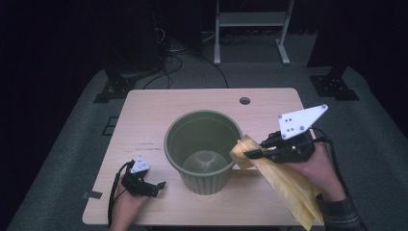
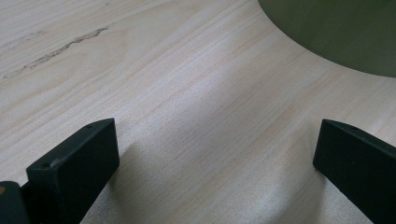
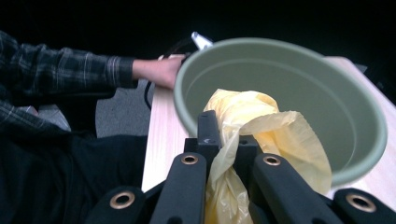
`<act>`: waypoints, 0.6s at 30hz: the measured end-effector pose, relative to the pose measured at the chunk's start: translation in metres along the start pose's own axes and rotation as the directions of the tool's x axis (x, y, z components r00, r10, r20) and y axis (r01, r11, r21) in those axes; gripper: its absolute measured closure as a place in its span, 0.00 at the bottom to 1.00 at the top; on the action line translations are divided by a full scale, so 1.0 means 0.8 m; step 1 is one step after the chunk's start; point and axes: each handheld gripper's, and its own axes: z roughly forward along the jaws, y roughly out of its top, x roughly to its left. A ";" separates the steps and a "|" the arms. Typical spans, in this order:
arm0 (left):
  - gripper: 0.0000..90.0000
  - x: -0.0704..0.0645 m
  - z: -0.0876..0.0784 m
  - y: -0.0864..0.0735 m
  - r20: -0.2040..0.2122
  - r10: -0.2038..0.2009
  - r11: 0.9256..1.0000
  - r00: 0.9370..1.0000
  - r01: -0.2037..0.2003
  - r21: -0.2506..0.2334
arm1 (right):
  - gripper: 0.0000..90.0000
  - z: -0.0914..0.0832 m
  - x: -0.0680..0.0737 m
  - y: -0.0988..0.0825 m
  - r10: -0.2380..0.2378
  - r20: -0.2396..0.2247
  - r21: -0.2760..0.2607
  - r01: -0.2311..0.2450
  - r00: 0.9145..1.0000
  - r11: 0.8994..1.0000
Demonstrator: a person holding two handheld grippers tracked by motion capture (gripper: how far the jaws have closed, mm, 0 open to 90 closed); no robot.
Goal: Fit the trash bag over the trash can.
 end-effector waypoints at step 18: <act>0.00 0.000 0.000 0.000 0.000 0.000 1.000 1.000 0.000 0.000 | 0.96 0.049 -0.025 0.087 -0.058 -0.071 -0.019 0.057 0.996 0.998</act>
